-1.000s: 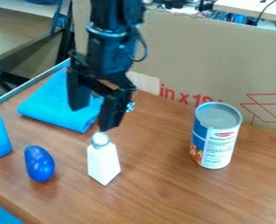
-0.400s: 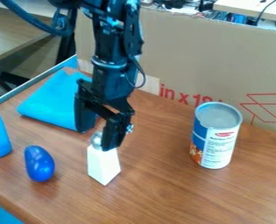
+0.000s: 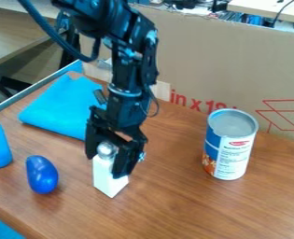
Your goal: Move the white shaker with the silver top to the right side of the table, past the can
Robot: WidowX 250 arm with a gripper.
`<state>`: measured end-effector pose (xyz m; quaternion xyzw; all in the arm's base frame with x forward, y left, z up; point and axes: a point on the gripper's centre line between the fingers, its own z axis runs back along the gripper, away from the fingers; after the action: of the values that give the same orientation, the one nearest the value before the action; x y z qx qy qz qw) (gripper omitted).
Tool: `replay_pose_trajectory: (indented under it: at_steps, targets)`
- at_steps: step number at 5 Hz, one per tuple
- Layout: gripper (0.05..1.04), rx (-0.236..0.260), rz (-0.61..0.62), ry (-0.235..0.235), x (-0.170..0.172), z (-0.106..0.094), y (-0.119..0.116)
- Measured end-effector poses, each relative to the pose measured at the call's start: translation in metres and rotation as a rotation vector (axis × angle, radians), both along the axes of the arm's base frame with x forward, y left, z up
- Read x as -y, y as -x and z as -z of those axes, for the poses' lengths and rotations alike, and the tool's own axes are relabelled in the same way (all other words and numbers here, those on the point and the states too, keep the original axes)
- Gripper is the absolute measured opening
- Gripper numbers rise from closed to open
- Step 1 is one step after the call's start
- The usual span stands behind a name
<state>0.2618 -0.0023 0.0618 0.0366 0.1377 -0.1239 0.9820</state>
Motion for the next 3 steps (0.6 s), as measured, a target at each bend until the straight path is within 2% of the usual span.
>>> replay_pose_trajectory:
  at_steps: [1,2,3]
  targets:
    - [0.692,-0.015,-0.029,0.001,-0.004,0.003,-0.003]
    - [0.637,0.026,-0.046,0.055,0.003,-0.011,0.0]
    - [0.637,0.181,0.017,0.103,0.038,-0.059,-0.001]
